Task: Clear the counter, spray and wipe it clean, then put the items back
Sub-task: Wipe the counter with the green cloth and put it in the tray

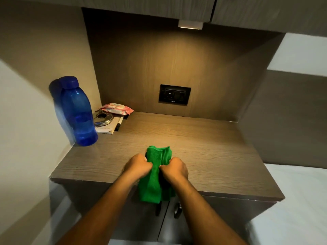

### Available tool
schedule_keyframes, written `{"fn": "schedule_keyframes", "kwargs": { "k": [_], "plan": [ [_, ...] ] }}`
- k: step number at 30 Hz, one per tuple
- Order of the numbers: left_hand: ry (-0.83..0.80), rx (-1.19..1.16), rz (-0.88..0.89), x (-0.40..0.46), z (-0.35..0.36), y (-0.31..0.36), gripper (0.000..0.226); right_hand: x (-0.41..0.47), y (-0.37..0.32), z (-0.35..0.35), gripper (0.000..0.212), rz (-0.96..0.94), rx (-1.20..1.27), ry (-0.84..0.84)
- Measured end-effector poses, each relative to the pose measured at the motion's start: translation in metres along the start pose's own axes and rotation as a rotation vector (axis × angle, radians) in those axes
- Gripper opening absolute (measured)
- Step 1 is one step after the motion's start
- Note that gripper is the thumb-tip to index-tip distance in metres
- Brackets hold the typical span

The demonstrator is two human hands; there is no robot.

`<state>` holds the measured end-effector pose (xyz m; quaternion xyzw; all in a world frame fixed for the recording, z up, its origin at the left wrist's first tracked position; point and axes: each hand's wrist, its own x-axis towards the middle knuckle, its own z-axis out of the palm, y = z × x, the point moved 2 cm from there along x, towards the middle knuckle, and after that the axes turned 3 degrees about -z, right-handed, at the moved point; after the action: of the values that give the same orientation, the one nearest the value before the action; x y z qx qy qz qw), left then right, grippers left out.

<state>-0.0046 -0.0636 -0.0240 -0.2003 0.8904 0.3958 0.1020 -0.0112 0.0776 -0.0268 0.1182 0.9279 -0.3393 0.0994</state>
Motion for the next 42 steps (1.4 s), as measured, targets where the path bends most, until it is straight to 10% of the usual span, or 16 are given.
{"fn": "schedule_keyframes", "kwargs": {
  "k": [4,12,19,26,38,42],
  "plan": [
    [-0.180,-0.312,0.054,-0.005,0.008,0.005,0.007,-0.004,0.022,-0.013,0.012,-0.074,0.106,-0.003],
    [-0.127,0.078,0.293,-0.029,0.113,0.082,0.021,-0.009,0.125,-0.090,0.021,-0.053,-0.122,0.341],
    [-0.573,-0.320,0.346,-0.082,0.219,0.172,0.023,-0.027,0.261,-0.171,0.011,0.144,0.753,0.409],
    [-1.007,-0.078,0.457,-0.160,0.403,0.259,0.043,-0.073,0.443,-0.231,0.010,0.238,1.368,0.699],
    [-1.065,0.141,0.347,-0.183,0.705,0.261,0.068,-0.031,0.702,-0.217,0.040,0.627,1.077,0.800],
    [-1.065,0.587,0.629,-0.189,0.748,0.231,0.074,-0.021,0.736,-0.186,0.051,0.794,0.730,0.647]
  ]
}}
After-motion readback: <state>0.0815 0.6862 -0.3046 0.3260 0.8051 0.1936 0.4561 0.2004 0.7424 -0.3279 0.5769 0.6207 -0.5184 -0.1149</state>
